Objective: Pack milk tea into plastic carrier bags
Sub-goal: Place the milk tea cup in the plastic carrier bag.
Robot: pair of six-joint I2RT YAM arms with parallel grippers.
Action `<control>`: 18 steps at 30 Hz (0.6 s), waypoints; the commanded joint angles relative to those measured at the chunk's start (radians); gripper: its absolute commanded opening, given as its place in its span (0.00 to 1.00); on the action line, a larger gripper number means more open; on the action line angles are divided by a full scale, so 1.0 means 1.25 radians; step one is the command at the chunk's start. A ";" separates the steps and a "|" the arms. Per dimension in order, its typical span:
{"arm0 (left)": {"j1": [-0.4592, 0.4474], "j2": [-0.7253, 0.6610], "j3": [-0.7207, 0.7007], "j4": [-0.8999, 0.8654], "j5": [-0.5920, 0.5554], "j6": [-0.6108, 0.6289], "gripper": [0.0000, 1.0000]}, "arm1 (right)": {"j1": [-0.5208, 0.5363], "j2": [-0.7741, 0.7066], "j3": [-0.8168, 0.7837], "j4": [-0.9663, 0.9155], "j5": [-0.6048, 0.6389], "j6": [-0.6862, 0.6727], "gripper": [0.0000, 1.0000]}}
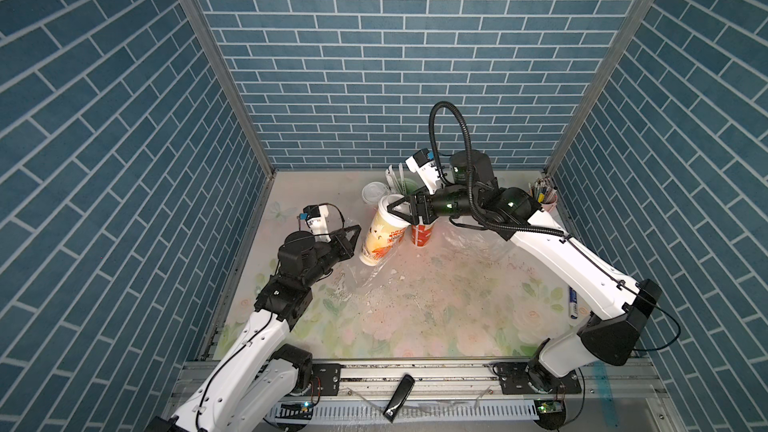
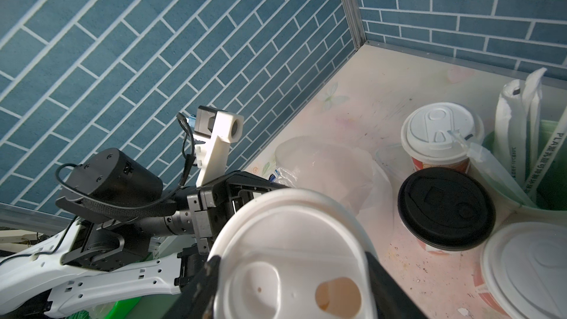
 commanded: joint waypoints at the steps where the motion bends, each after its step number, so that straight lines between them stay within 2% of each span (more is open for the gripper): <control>1: -0.010 -0.019 -0.004 0.033 -0.021 -0.023 0.00 | 0.012 -0.017 -0.014 0.014 0.004 0.004 0.56; 13: -0.071 -0.032 -0.020 0.074 -0.094 -0.084 0.00 | 0.031 -0.019 -0.043 0.002 0.086 -0.027 0.56; 18: -0.100 -0.030 -0.037 0.122 -0.138 -0.116 0.00 | 0.034 -0.025 -0.079 0.045 0.088 -0.015 0.56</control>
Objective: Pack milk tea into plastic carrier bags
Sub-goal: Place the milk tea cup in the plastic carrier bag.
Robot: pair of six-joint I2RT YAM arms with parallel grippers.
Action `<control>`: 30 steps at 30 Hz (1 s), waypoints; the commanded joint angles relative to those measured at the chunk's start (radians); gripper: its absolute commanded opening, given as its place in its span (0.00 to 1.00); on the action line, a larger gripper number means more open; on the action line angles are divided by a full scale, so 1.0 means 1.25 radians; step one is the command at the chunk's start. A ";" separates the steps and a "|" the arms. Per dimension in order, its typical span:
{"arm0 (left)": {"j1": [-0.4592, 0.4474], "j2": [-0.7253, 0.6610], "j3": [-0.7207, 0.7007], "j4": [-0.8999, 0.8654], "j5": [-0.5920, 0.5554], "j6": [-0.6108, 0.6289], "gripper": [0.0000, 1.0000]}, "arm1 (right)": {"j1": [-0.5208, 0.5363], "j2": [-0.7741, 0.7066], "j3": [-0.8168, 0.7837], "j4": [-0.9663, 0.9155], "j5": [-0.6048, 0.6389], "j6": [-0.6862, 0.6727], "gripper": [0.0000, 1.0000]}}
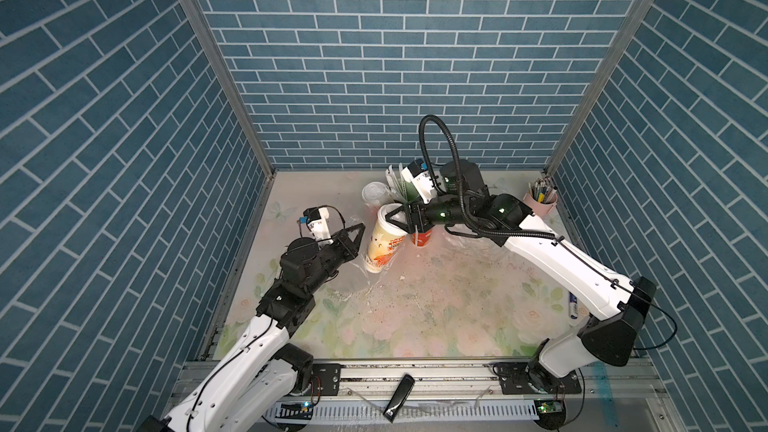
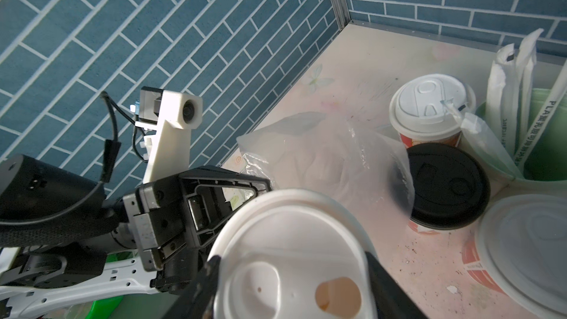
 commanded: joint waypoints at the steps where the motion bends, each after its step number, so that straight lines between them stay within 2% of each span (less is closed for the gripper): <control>1: -0.024 -0.007 -0.015 0.060 -0.056 -0.030 0.00 | 0.005 -0.027 -0.031 0.055 0.014 0.001 0.56; 12: -0.110 -0.059 -0.057 0.098 -0.228 -0.072 0.00 | 0.014 -0.029 -0.122 0.191 -0.004 0.064 0.56; 20: -0.145 -0.056 -0.082 0.149 -0.301 -0.101 0.00 | 0.022 -0.031 -0.170 0.275 0.009 0.082 0.56; 30: -0.158 -0.061 -0.100 0.212 -0.374 -0.119 0.00 | 0.033 -0.001 -0.205 0.377 -0.026 0.124 0.57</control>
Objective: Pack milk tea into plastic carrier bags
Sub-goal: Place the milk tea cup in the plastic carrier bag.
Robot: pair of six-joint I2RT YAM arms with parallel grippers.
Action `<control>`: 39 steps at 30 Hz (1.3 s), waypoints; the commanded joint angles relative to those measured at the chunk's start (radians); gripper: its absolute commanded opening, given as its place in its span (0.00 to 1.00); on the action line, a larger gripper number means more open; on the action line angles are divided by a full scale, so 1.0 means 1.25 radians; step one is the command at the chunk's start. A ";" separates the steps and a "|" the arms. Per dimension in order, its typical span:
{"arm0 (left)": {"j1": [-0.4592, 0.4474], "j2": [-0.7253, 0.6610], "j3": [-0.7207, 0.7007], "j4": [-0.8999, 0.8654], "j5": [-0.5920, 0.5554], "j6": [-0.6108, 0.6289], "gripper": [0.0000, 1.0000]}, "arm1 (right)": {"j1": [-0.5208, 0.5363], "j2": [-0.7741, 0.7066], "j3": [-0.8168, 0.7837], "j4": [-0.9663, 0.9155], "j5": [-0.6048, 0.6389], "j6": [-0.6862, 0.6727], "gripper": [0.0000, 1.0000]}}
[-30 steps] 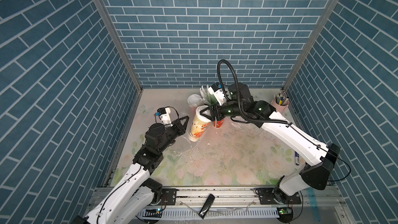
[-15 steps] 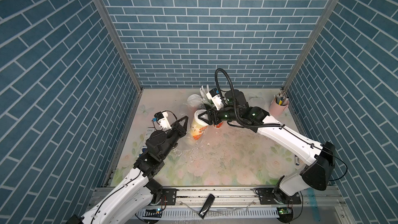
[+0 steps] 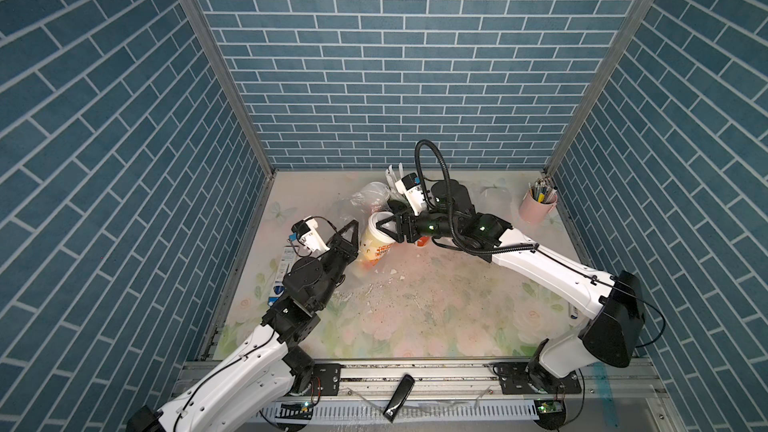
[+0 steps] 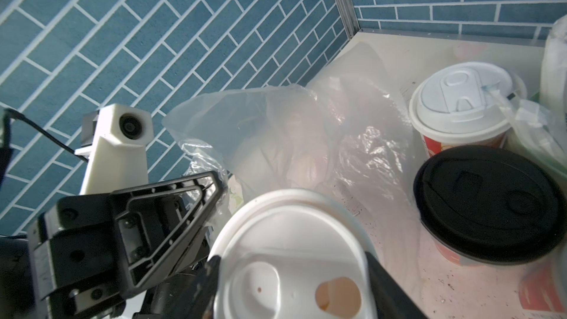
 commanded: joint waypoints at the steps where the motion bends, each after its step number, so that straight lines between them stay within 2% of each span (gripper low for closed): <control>1: -0.004 -0.007 -0.023 0.052 -0.039 -0.013 0.00 | 0.010 0.006 -0.010 0.086 -0.024 0.034 0.57; 8: -0.006 -0.015 -0.054 0.107 -0.076 -0.058 0.00 | 0.020 0.043 -0.009 0.123 -0.040 0.055 0.57; 27: -0.008 -0.009 -0.057 0.210 -0.115 -0.059 0.00 | 0.046 0.121 0.007 0.209 -0.083 0.080 0.58; 35: -0.008 0.005 -0.047 0.249 -0.105 -0.053 0.00 | 0.062 0.159 0.032 0.204 -0.104 0.078 0.58; 39: -0.008 0.002 -0.049 0.264 -0.102 -0.053 0.00 | 0.074 0.170 0.056 0.129 -0.085 0.046 0.58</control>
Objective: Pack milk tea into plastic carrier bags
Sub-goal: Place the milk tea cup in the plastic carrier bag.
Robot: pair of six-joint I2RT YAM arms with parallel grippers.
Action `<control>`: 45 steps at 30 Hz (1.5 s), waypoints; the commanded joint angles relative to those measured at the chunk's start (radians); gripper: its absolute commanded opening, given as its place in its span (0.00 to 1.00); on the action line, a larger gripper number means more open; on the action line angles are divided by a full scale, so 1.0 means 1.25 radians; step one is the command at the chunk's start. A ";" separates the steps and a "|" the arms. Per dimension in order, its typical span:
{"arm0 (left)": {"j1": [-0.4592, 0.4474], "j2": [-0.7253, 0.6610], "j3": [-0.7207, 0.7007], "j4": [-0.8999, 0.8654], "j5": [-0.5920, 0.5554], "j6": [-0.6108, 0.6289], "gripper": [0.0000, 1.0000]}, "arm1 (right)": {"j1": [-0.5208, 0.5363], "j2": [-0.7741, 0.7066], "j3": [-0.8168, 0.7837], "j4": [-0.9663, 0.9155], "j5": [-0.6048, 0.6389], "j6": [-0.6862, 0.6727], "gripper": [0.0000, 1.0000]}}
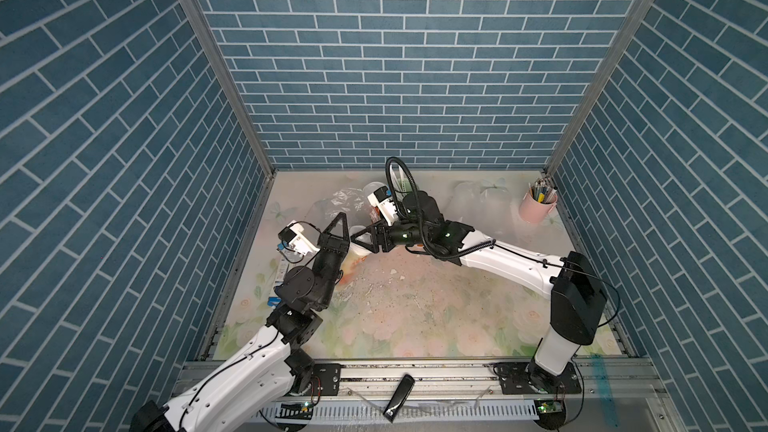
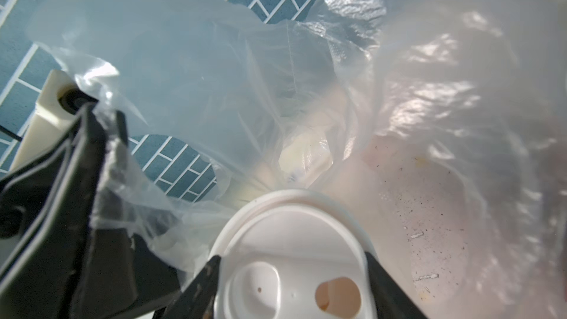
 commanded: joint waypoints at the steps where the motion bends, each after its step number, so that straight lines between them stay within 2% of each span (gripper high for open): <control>1: -0.004 -0.008 0.000 0.049 0.005 0.008 0.00 | 0.016 0.002 0.043 -0.059 0.007 -0.025 0.58; 9: -0.005 -0.070 -0.037 0.035 0.000 0.000 0.00 | 0.072 -0.015 0.093 -0.347 0.168 -0.154 0.58; 18: -0.004 -0.136 -0.069 -0.075 0.053 -0.003 0.00 | 0.158 -0.072 0.092 -0.538 0.381 -0.195 0.57; 25: -0.005 -0.138 -0.072 -0.185 0.129 -0.010 0.00 | 0.237 -0.093 0.053 -0.591 0.534 -0.165 0.57; 33: -0.004 -0.118 -0.021 -0.341 0.213 0.031 0.00 | 0.309 -0.102 -0.024 -0.531 0.649 -0.115 0.62; 40: -0.004 -0.117 -0.024 -0.371 0.234 0.055 0.00 | 0.316 -0.115 -0.056 -0.510 0.674 -0.093 0.74; 45: -0.004 -0.114 -0.008 -0.402 0.242 0.077 0.00 | 0.316 -0.129 -0.055 -0.503 0.656 -0.097 0.82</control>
